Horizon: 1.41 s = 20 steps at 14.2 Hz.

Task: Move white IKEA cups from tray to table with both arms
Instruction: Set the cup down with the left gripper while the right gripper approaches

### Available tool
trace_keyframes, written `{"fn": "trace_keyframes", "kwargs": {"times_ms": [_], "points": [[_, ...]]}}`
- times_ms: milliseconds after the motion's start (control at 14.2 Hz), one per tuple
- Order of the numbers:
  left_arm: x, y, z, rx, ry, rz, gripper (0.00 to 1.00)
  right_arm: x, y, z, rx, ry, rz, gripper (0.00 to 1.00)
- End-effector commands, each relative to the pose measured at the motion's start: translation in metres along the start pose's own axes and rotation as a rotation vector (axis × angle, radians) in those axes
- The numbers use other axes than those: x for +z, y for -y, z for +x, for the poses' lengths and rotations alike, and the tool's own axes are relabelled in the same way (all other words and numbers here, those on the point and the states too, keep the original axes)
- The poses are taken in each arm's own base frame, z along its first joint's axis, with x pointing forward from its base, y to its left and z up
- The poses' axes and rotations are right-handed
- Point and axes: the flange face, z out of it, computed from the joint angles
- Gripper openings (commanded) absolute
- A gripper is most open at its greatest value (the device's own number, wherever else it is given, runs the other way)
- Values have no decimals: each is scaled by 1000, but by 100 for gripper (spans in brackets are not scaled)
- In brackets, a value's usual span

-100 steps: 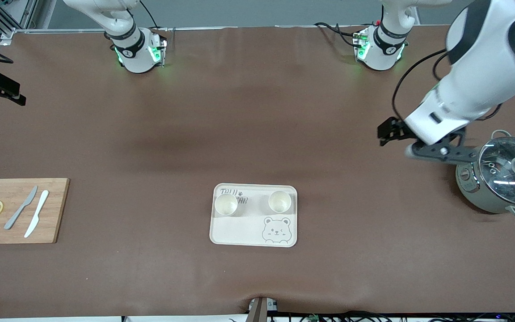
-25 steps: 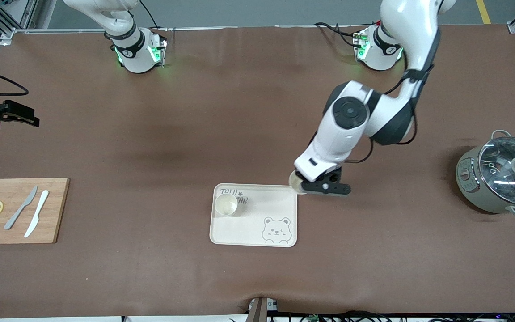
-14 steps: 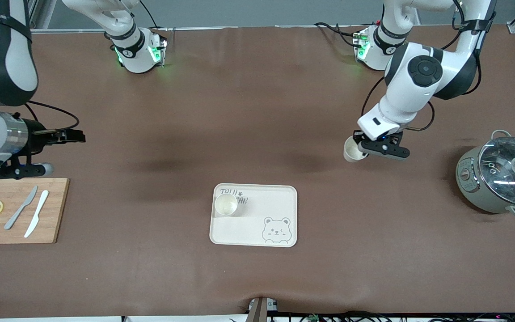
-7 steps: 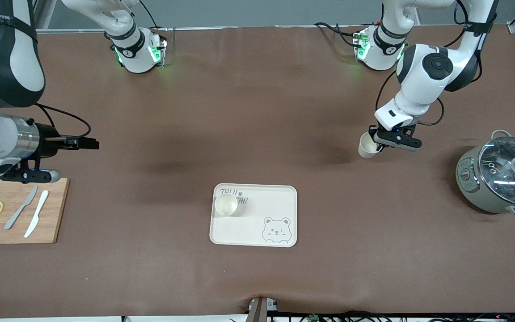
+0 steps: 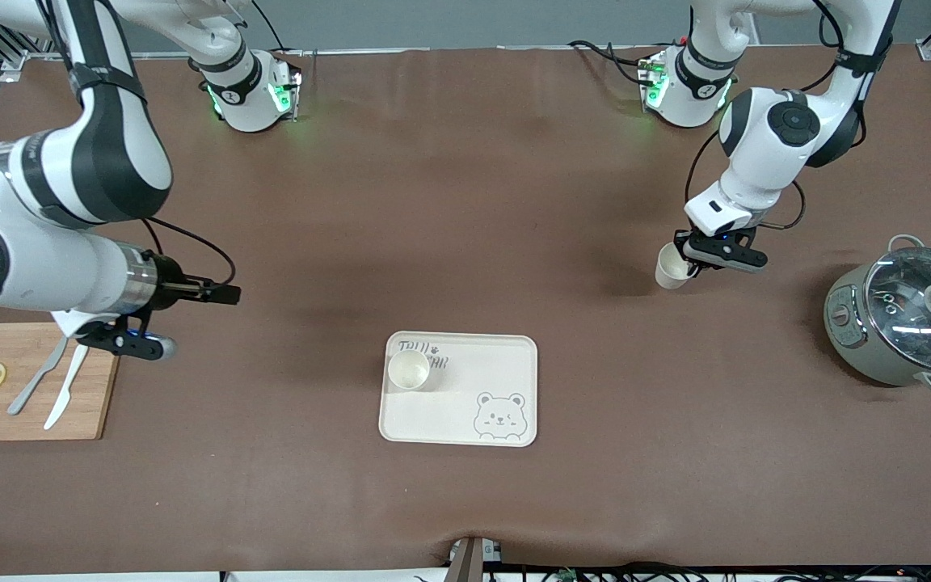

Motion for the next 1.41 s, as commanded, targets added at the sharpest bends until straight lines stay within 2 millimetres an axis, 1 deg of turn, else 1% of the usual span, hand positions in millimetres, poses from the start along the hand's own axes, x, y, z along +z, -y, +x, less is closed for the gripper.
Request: {"fn": "trace_keyframes", "kwargs": {"times_ms": [0,141,282,353,423,494,564,635,705,846,917,988,1129,1199,1270,1340], "points": [[12,2,-2,12,-14,-3,0,15,37,-2,109,-17,45,100],[20,4,-3,8,-12,-4,0,36,55,1,171,-19,38,100],[21,3,-4,-4,-18,-8,0,39,71,-3,195,-47,44,100],[24,1,-5,-1,-12,-11,0,49,77,-1,207,-45,38,100],[26,-3,-4,-3,-9,-16,0,59,87,-1,213,-50,33,100],[27,-6,-4,-6,-14,-20,0,68,96,-1,255,-56,31,100],[28,-8,-5,-3,-13,-22,0,70,99,2,289,-74,42,100],[32,-8,-6,-5,-10,-23,0,76,108,2,296,-88,51,100],[34,-8,-6,-4,-16,-23,0,86,118,2,308,-100,58,100],[44,-9,-8,-5,-19,-22,0,106,130,4,322,-110,58,100],[50,-10,-9,-2,-24,-21,0,111,135,5,346,-117,66,100],[54,-10,-9,-2,-27,-20,0,123,149,1,355,-126,68,100],[56,-10,-9,-1,-31,-20,0,141,161,6,401,-144,85,100],[56,-10,-9,-1,-32,-20,0,150,162,7,416,-136,80,100],[56,-10,-9,-1,-32,-20,0,161,169,5,426,-134,78,100],[55,-14,-7,7,-34,-24,0,163,177,7,466,-160,110,100]]}}
